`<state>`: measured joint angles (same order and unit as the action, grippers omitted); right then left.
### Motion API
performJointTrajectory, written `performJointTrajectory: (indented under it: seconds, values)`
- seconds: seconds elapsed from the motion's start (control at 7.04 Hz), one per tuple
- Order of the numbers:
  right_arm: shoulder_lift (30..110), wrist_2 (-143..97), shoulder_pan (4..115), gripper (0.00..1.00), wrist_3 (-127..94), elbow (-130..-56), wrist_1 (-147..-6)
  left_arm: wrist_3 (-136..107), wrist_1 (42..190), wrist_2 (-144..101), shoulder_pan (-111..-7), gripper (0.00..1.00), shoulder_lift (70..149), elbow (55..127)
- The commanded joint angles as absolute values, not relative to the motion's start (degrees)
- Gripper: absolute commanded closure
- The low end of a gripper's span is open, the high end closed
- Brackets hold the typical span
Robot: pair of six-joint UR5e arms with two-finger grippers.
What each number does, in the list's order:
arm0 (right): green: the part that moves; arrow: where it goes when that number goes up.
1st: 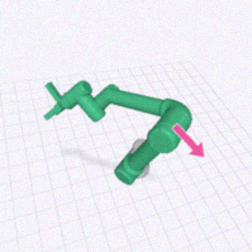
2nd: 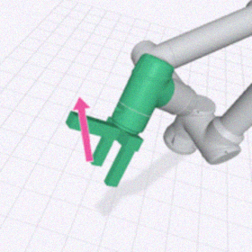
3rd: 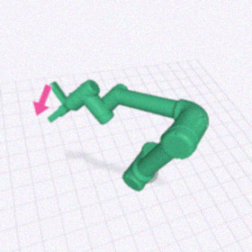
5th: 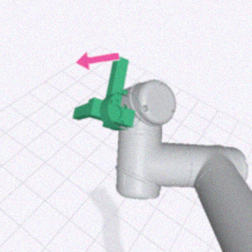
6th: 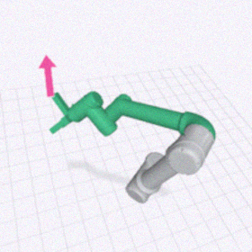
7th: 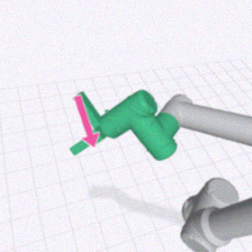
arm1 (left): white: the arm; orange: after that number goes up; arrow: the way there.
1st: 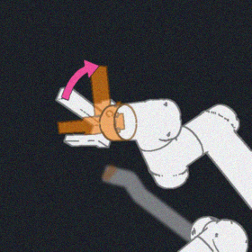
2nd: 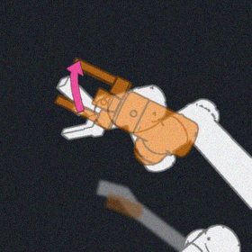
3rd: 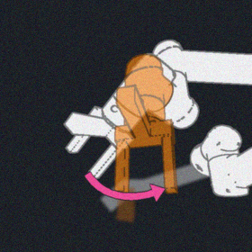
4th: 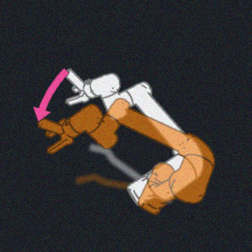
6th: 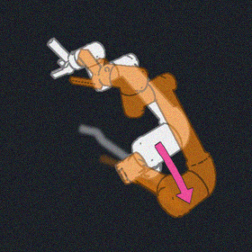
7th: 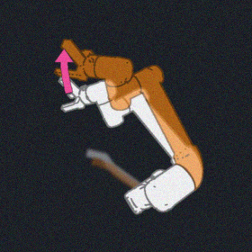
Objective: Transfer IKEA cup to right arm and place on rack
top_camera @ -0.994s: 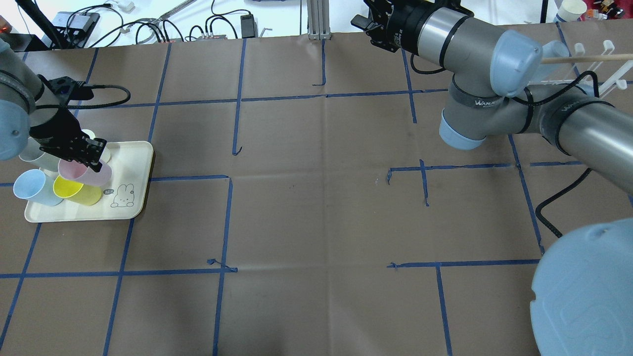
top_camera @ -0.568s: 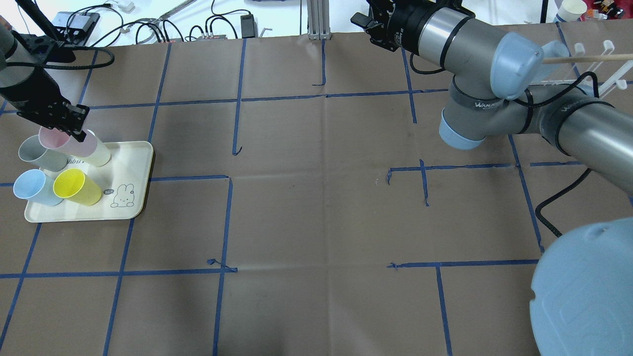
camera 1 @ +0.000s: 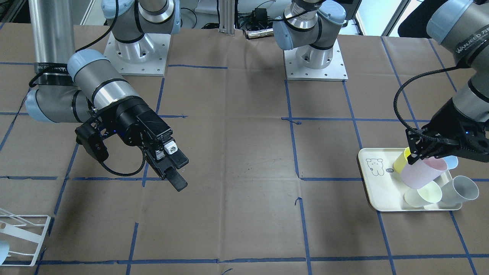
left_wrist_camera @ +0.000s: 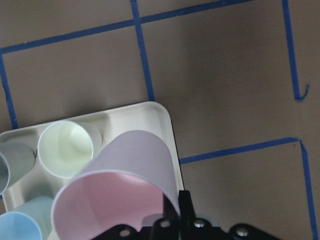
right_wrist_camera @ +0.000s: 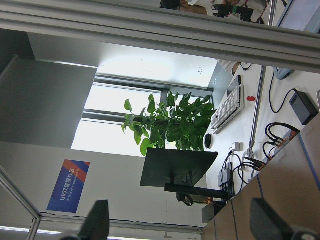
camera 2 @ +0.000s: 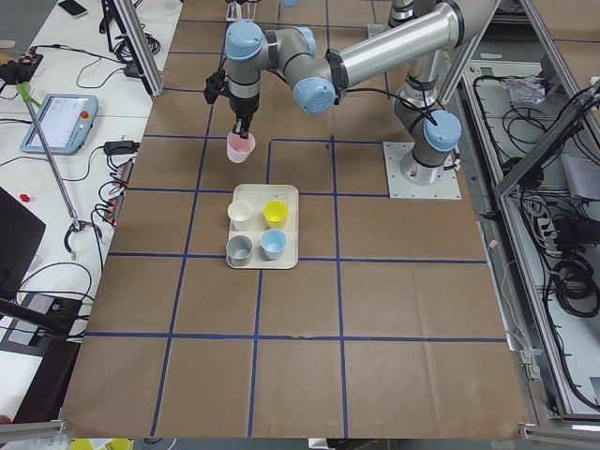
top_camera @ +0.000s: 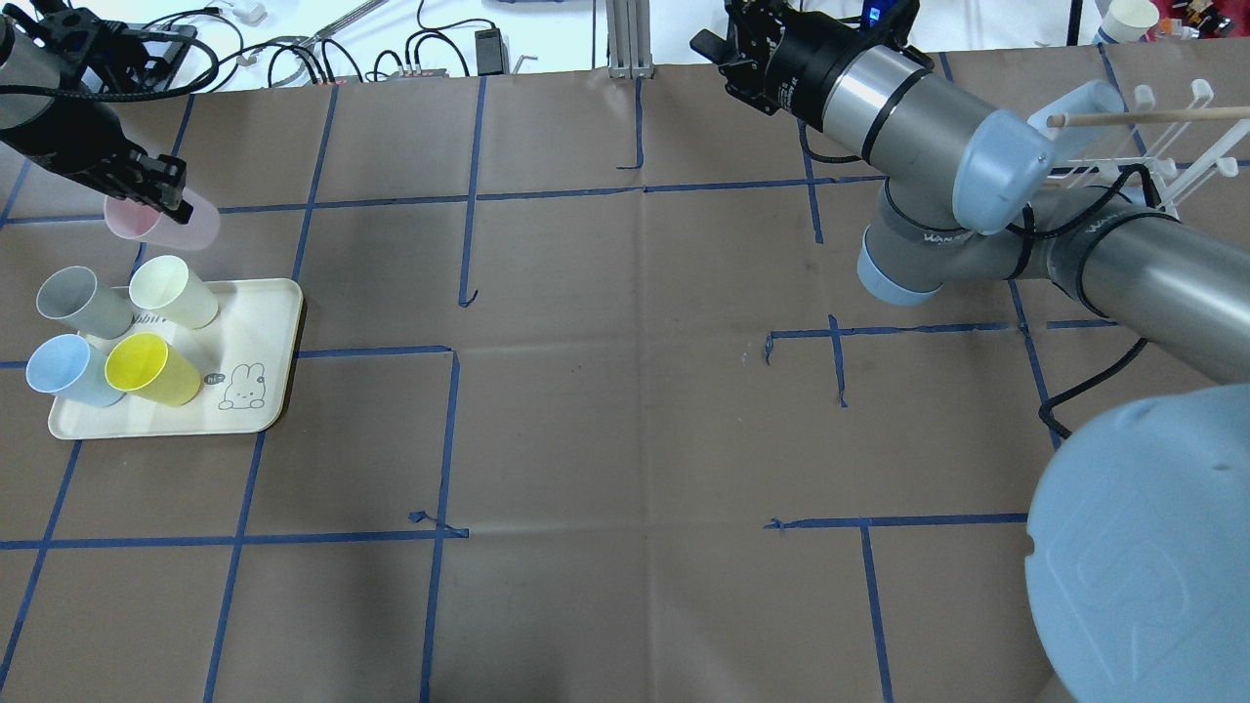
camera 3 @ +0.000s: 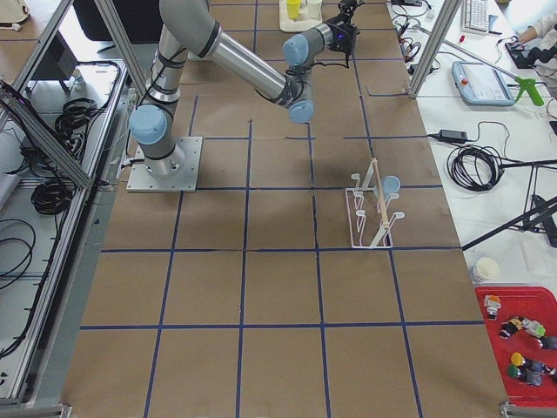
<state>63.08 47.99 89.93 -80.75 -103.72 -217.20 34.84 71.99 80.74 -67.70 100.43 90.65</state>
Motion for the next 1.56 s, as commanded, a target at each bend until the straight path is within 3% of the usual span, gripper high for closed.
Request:
performJointTrajectory:
  seconds: [0.0, 0.43, 1.42]
  values:
    - [63.3, 52.6, 91.3, 0.00, -84.2, -106.6, -222.1, 35.2, 66.0, 70.0, -67.9, 1.00, 100.5, 91.9]
    - [63.7, 61.3, 96.1, 0.00, -84.2, -107.9, -221.9, 37.9, 58.7, 59.3, -67.9, 1.00, 100.8, 94.0]
    - [63.6, 61.3, 96.0, 0.00, -84.2, -108.8, -221.9, 38.1, 19.9, 38.5, -71.6, 1.00, 101.0, 110.4]
